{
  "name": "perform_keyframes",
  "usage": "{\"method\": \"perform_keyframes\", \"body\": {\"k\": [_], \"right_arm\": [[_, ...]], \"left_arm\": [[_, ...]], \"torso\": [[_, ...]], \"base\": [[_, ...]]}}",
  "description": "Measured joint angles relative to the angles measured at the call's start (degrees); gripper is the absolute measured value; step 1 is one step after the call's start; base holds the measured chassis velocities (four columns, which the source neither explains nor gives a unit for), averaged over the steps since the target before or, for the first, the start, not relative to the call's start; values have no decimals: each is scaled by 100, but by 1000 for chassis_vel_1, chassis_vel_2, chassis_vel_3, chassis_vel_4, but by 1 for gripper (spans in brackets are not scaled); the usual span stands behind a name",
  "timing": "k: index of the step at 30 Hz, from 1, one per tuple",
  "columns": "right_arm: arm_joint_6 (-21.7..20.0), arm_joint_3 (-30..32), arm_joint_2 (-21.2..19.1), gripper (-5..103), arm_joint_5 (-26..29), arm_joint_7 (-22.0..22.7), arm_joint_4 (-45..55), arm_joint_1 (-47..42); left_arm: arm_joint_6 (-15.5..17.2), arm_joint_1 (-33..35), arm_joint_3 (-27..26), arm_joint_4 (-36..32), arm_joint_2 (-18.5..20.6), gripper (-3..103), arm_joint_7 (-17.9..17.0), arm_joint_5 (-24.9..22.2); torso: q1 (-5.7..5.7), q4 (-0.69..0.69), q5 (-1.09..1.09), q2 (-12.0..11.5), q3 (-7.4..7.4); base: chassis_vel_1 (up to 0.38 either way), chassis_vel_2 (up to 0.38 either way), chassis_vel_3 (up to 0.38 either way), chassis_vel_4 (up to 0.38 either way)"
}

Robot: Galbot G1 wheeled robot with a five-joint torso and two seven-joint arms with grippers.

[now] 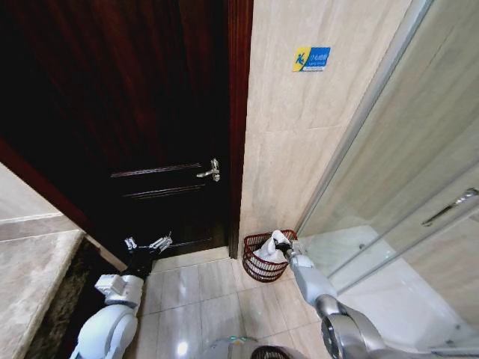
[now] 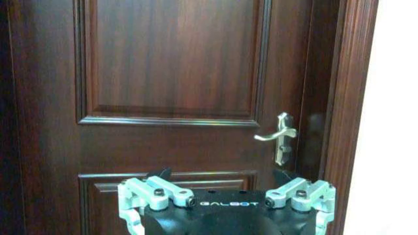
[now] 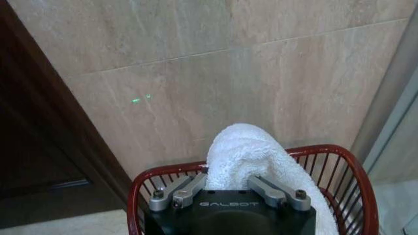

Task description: Discard the used towel into the hamper.

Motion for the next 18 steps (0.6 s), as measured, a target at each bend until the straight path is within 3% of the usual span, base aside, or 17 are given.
{"method": "perform_keyframes", "body": {"k": [13,17,18], "right_arm": [[-30,16,12,7,85,47,-18,-17],[-80,-299,11,25,352,278,723,-540],[-80,-299,11,25,352,278,723,-540]], "left_arm": [[0,-1,0,0,0,100,0,0],[0,-1,0,0,0,100,0,0],[0,-1,0,0,0,100,0,0]], "torso": [[6,0,2,-1,1],[8,2,-1,-2,1],[8,2,-1,-2,1]], "base": [[-102,102,91,-103],[-101,113,64,-90],[-65,77,-3,-7]]}}
